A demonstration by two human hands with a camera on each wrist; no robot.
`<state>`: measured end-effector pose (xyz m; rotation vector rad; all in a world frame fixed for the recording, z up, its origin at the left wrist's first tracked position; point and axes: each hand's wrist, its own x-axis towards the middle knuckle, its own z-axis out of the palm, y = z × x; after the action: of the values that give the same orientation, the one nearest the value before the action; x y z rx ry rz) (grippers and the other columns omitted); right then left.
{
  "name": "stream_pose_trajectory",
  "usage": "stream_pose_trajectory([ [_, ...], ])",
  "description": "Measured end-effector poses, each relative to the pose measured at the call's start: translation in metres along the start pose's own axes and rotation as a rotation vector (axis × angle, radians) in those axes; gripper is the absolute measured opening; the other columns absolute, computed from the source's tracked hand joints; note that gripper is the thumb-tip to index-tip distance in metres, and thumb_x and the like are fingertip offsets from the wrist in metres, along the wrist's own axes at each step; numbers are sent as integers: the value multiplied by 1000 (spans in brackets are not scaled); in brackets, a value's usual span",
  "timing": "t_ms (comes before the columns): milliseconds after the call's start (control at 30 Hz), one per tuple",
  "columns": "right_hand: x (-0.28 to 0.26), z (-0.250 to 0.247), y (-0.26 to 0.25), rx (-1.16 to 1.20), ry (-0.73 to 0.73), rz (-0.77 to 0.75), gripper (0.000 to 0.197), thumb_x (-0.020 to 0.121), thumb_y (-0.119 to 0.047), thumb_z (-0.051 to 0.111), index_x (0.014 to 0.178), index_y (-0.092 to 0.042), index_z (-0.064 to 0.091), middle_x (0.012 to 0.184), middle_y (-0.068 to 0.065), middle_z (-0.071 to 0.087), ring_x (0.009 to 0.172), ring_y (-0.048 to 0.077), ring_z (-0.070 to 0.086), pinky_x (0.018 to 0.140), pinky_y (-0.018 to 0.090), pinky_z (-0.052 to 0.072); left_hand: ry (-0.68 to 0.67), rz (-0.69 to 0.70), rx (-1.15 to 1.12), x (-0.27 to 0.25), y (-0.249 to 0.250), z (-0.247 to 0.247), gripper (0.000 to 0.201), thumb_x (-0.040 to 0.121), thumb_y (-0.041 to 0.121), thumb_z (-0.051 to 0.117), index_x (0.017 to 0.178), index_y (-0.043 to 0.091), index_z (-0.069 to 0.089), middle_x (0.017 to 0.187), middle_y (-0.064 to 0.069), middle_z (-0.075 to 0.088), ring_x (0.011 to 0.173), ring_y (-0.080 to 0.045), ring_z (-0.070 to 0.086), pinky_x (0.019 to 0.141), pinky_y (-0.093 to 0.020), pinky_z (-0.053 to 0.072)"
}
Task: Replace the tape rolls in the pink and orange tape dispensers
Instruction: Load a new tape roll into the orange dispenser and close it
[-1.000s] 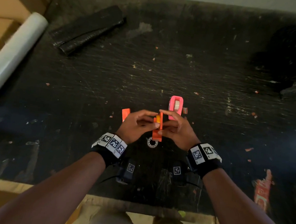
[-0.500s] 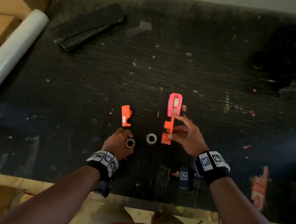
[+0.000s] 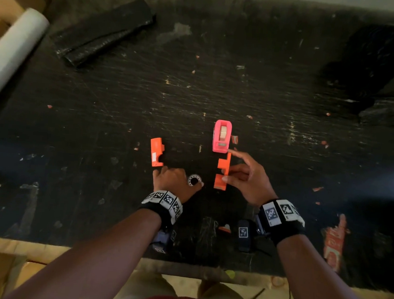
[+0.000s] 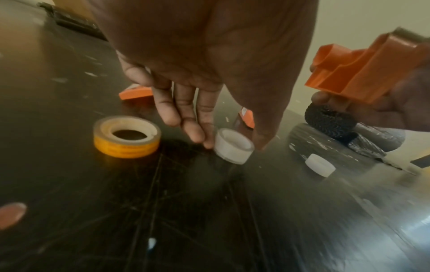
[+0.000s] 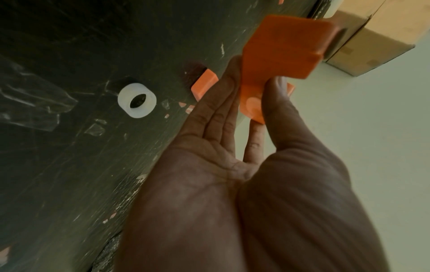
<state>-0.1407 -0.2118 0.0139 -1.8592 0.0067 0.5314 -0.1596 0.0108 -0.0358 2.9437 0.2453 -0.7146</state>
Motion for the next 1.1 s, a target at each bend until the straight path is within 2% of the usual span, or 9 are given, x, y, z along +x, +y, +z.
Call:
stream_pose_trajectory([
  [167, -6, -10, 4, -22, 21, -24, 78, 80, -1, 81, 126, -55, 49, 113, 0, 72, 103, 7, 72, 97, 35, 56, -6, 42, -109, 9, 9, -5, 61, 73, 78, 60, 103, 26, 64, 105, 1, 73, 106, -24, 67, 98, -44, 45],
  [267, -8, -12, 9, -23, 32, -14, 77, 79, -1, 81, 130, -50, 50, 112, 1, 73, 102, 7, 72, 96, 36, 57, -26, 98, -160, 13, 14, -12, 56, 71, 62, 75, 113, 28, 58, 116, 1, 66, 112, -23, 64, 100, -45, 44],
  [367, -10, -12, 15, -33, 37, 18, 77, 79, -3, 82, 134, -46, 49, 108, 0, 74, 102, 6, 72, 96, 37, 58, -44, 119, -205, 16, 16, -16, 63, 69, 55, 82, 120, 30, 55, 124, -1, 55, 111, -25, 63, 93, -45, 53],
  [500, -13, -10, 17, -35, 21, 38, 75, 80, -4, 81, 139, -40, 49, 104, 3, 75, 99, 6, 73, 91, 31, 58, -47, 123, -279, 19, 17, -16, 62, 71, 55, 82, 121, 29, 55, 123, 0, 52, 105, -23, 63, 87, -42, 55],
  [633, -13, -9, 17, -36, 13, 45, 75, 81, -5, 80, 140, -38, 48, 106, 3, 74, 100, 7, 72, 90, 30, 58, -35, 158, -356, 20, 18, -18, 44, 74, 40, 85, 110, 26, 62, 115, -1, 59, 97, -18, 63, 79, -33, 50],
  [733, -12, -7, 18, -27, 30, 39, 76, 80, -4, 81, 140, -37, 49, 104, 3, 74, 99, 8, 73, 92, 32, 58, 4, 253, -590, 18, 12, -18, 41, 71, 27, 89, 105, 29, 66, 106, 3, 66, 91, -11, 68, 81, -35, 60],
  [800, -12, -5, 16, -16, 33, 29, 76, 80, -3, 81, 140, -36, 49, 104, 1, 74, 100, 6, 72, 94, 32, 58, -2, 315, -795, 12, 5, -22, 43, 73, 14, 88, 108, 29, 69, 104, 6, 72, 93, -6, 72, 86, -34, 62],
  [967, -9, 4, 7, 23, 8, 8, 75, 80, -3, 80, 141, -35, 49, 105, 1, 76, 103, 6, 72, 95, 31, 57, -56, 378, -1056, -6, -11, -43, 52, 77, -1, 84, 119, 25, 67, 116, 7, 73, 98, -12, 76, 89, -34, 62],
  [1100, -8, 17, -7, 78, -14, -34, 75, 80, 3, 79, 137, -37, 50, 102, 5, 77, 100, 7, 73, 89, 21, 56, -95, 403, -1160, -19, -20, -57, 53, 78, -6, 82, 122, 19, 67, 120, 3, 72, 102, -16, 76, 91, -36, 62],
])
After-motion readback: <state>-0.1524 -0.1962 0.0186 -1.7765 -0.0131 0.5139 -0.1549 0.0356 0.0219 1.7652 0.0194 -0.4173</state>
